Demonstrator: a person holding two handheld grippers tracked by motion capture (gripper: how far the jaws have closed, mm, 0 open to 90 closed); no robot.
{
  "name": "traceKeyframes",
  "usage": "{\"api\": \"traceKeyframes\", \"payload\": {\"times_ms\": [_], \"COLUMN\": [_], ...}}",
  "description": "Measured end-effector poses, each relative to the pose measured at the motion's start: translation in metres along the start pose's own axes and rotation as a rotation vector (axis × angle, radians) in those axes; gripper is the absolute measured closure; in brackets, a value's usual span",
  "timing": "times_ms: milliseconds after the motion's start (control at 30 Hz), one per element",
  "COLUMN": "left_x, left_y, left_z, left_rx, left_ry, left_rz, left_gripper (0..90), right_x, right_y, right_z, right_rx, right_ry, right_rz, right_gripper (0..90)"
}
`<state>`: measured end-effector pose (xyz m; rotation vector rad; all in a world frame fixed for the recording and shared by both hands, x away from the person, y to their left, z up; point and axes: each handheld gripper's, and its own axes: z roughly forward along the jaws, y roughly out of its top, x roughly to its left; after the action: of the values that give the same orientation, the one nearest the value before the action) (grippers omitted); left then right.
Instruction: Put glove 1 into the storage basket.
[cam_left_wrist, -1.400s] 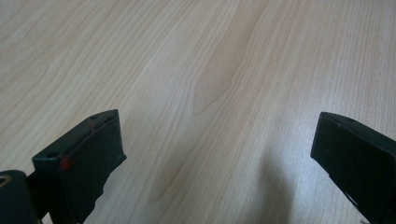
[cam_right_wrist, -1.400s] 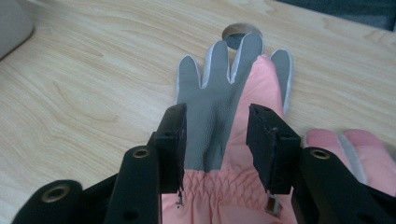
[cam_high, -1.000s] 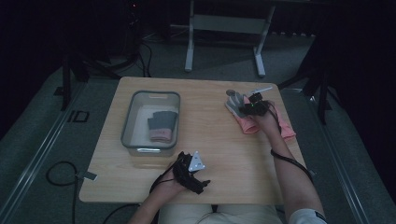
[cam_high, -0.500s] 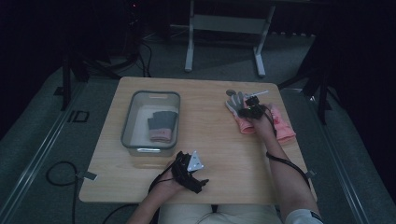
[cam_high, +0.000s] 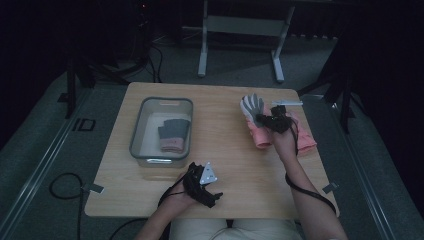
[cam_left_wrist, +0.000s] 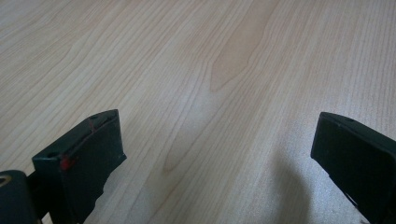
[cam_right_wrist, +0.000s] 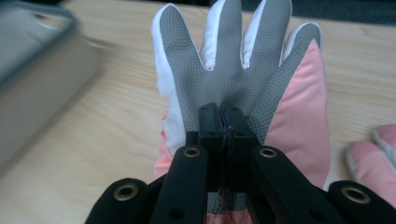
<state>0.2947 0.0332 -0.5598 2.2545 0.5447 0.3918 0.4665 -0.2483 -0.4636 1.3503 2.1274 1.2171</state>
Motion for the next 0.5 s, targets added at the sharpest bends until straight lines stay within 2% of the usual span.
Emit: {"api": "traceKeyframes", "payload": {"times_ms": [33,133,233,333,400,500], "left_x": [0.0,0.0,0.0,-0.001,-0.002,-0.003], "left_y": [0.0,0.0,0.0,0.001,0.001,0.001], "left_z": [0.0,0.0,0.0,-0.001,-0.001,0.0], "left_rx": [0.0,-0.008,-0.001,-0.008,-0.006,-0.001], "left_ry": [0.0,-0.002,0.0,0.0,0.001,0.005], "left_rz": [0.0,-0.002,0.007,0.01,0.016,0.022], "left_gripper": [1.8,1.8,1.8,1.8,1.8,1.8], "right_x": [0.0,0.025,0.045,0.059,0.064,0.071], "right_y": [0.0,-0.003,-0.014,-0.029,-0.04,-0.055], "right_z": [0.0,-0.029,-0.048,-0.058,-0.063,-0.063], "right_rx": [0.0,-0.069,-0.125,-0.122,-0.111,-0.086], "right_ry": [0.0,-0.001,-0.014,-0.032,-0.032,-0.039], "right_rz": [0.0,0.037,0.043,0.053,0.095,0.129], "right_gripper": [88.2,88.2,88.2,88.2,88.1,88.1]}}
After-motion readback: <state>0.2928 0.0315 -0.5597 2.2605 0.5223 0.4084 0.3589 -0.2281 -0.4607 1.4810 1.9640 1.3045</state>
